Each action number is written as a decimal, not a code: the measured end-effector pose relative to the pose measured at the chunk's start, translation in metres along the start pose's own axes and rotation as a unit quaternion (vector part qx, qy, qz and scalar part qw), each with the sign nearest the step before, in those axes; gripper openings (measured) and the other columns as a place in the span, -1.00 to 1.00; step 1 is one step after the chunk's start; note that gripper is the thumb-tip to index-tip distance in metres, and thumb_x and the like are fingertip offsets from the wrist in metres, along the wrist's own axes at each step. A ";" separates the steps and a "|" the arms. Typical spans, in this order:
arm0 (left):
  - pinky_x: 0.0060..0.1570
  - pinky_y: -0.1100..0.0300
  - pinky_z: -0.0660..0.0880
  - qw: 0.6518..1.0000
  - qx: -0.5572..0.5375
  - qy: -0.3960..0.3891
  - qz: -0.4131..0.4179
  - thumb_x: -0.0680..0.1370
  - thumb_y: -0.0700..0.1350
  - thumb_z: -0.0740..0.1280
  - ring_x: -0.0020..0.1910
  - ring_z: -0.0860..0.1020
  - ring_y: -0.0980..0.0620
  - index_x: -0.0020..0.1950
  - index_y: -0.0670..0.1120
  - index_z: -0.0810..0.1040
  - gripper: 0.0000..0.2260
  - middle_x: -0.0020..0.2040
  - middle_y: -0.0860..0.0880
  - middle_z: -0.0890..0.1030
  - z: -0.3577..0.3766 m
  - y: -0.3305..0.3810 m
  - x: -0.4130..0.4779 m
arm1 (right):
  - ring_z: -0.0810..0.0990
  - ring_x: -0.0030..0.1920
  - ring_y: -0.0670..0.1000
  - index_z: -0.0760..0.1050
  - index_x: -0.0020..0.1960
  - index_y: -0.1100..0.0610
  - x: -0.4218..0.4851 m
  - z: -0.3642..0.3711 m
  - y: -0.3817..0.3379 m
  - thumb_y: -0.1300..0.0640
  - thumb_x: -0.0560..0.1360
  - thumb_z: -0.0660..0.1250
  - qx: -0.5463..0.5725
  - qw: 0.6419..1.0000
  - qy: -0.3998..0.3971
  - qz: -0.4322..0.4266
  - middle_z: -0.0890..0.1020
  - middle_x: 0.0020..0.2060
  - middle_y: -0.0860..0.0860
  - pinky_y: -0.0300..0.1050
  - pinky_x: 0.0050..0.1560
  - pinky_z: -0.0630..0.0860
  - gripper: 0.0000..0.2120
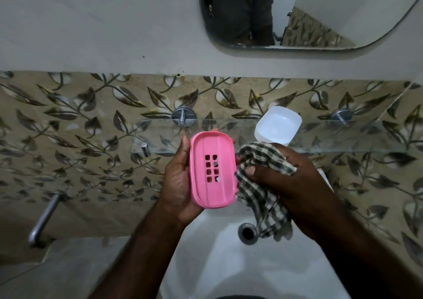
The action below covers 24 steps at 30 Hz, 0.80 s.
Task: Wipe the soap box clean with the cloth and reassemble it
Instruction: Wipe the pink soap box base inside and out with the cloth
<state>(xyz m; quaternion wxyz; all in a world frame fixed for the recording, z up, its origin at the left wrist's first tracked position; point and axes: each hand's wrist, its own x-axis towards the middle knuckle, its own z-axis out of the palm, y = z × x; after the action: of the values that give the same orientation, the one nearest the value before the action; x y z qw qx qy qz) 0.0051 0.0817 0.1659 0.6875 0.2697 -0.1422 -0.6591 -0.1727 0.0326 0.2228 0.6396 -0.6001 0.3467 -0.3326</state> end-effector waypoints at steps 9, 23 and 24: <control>-0.08 -0.01 0.54 0.999 -0.018 0.028 -0.015 0.46 0.29 0.17 -0.13 0.60 -0.14 0.11 -0.16 0.66 -0.41 -0.02 -0.20 0.65 0.000 -0.009 0.001 | 0.71 -0.27 0.00 0.61 -0.10 0.07 0.009 -0.005 -0.010 0.24 0.40 0.54 -0.160 0.980 0.097 -0.074 0.73 -0.28 0.01 -0.04 -0.21 0.65 -0.84; 0.29 -0.15 0.36 0.993 0.075 0.093 0.006 0.43 0.43 0.12 0.16 0.54 -0.24 0.15 -0.22 0.64 -0.24 0.21 -0.31 0.57 -0.004 -0.011 0.005 | 0.61 -0.07 0.06 0.66 0.06 0.02 0.002 0.037 0.021 0.30 0.31 0.41 -0.489 0.795 -0.139 -0.330 0.69 0.02 -0.07 -0.10 -0.09 0.57 -0.63; 0.29 -0.15 0.36 0.992 0.080 0.096 0.004 0.44 0.42 0.09 0.14 0.54 -0.24 0.10 -0.19 0.67 -0.25 0.20 -0.30 0.58 -0.005 -0.010 0.004 | 0.60 -0.10 0.06 0.67 0.05 -0.02 0.000 0.032 0.021 0.30 0.27 0.40 -0.517 0.768 -0.166 -0.339 0.69 0.02 -0.11 -0.11 -0.18 0.58 -0.59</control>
<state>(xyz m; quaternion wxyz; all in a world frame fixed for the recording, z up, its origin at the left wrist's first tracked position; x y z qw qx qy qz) 0.0003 0.0787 0.1554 0.6767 0.3849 -0.1290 -0.6142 -0.1458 0.0512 0.2031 0.1253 -0.9645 0.1288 -0.1936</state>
